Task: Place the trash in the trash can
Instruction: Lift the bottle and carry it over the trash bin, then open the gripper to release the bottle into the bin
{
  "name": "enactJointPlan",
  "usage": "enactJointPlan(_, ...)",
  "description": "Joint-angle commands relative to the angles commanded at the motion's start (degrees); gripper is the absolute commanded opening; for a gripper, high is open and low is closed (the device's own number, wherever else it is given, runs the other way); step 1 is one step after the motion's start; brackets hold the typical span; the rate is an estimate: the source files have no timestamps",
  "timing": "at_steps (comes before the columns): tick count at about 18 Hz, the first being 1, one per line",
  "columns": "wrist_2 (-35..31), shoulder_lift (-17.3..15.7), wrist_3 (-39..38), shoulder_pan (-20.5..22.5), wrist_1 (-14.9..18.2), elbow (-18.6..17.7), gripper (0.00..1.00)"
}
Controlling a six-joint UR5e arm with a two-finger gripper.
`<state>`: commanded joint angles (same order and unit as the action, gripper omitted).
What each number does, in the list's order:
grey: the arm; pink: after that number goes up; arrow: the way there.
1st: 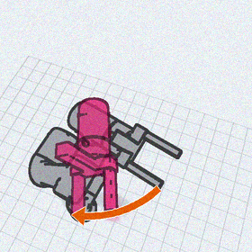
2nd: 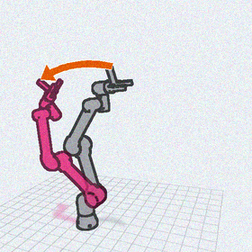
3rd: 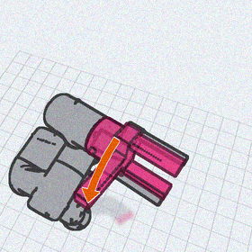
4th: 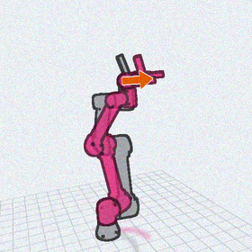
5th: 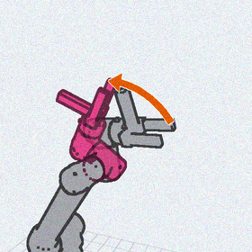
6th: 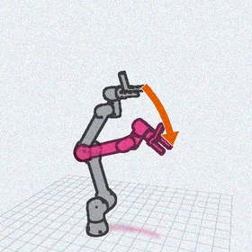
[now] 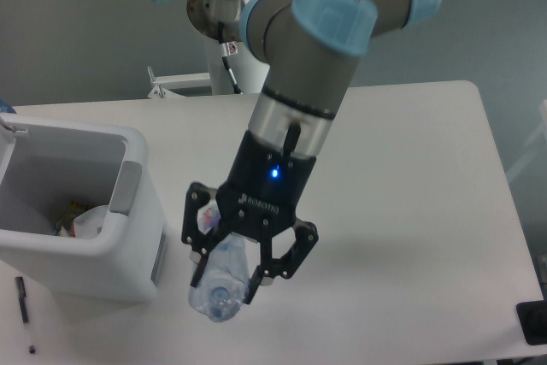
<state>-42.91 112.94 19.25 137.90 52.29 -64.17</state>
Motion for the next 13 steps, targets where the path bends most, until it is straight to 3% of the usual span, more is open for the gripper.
enactJointPlan(3,4.66,-0.17,-1.05,-0.26,0.0,1.06,0.42)
enactJointPlan(9,7.66,-2.64,-6.15,-1.4,0.0,0.8,0.42)
enactJointPlan(13,7.4,-3.69,-8.78,-4.56,-0.09,-2.44,0.42)
